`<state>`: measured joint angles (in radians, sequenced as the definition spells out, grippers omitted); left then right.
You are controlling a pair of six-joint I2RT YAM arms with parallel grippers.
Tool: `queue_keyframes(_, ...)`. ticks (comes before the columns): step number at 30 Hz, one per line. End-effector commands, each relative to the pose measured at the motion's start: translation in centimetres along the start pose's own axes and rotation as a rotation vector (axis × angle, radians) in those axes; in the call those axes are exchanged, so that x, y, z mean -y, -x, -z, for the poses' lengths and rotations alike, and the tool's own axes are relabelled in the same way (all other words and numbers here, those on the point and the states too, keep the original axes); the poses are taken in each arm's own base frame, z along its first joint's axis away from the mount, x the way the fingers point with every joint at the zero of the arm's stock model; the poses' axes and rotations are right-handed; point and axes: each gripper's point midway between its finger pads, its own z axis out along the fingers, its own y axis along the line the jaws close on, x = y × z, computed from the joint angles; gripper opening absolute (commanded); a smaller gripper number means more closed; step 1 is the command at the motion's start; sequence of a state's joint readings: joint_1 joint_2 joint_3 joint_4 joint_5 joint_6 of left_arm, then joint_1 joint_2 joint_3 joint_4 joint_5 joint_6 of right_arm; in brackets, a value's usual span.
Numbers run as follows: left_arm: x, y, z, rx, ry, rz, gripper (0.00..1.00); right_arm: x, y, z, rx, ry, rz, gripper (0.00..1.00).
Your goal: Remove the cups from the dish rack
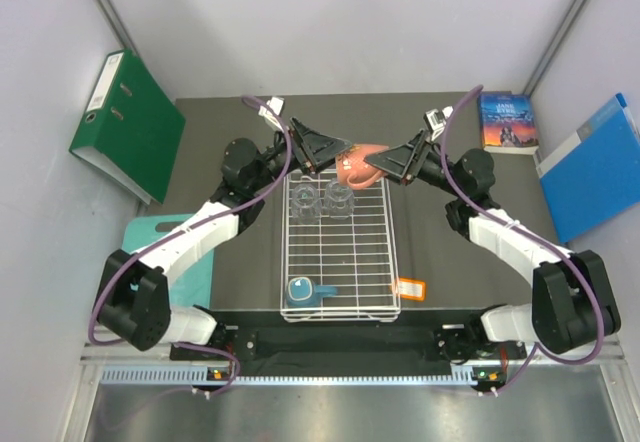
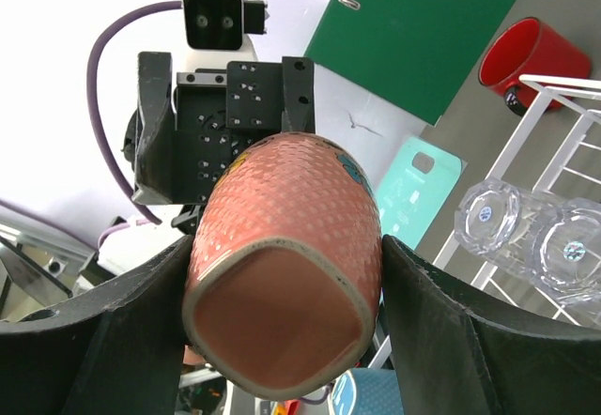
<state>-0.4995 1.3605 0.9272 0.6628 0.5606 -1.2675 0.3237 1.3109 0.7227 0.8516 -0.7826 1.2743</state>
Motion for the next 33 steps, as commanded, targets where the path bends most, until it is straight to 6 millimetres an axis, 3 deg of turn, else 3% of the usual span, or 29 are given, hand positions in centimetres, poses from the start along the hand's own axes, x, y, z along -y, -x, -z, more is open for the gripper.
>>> queue_keyframes(1, 2.8, 0.5, -0.2, 0.007, -0.116, -0.059, 0.70, -5.4, 0.6, -0.9, -0.002, 0.164, 0.156, 0.00)
queue_keyframes(12, 2.9, -0.8, -0.9, -0.060, -0.152, -0.042, 0.36, -5.6, -1.2, -1.2, -0.049, 0.174, 0.158, 0.00)
queue_keyframes(15, 2.6, -1.2, -0.9, -0.081, -0.151, -0.037, 0.16, -5.4, -1.4, -1.2, -0.060, 0.162, 0.159, 0.00)
queue_keyframes(16, 2.7, -1.2, -0.9, -0.084, -0.153, -0.037, 0.00, -5.3, -1.5, -1.1, -0.061, 0.154, 0.156, 0.00)
queue_keyframes(23, 2.3, -0.7, -0.6, -0.063, -0.071, -0.076, 0.00, -4.6, -1.6, -1.1, -0.072, 0.099, 0.177, 0.00)
queue_keyframes(25, 2.1, -0.4, -0.7, -0.059, -0.025, -0.102, 0.00, -4.7, -1.3, -1.1, -0.066, 0.086, 0.192, 0.09)
queue_keyframes(26, 2.5, -0.1, -0.6, -0.046, -0.023, -0.115, 0.00, -4.2, -1.3, -1.2, -0.067, 0.063, 0.194, 0.24)
queue_keyframes(33, 4.6, 0.9, -0.4, -0.004, -0.051, -0.145, 0.00, -4.5, -1.0, -1.3, -0.068, 0.052, 0.210, 0.71)
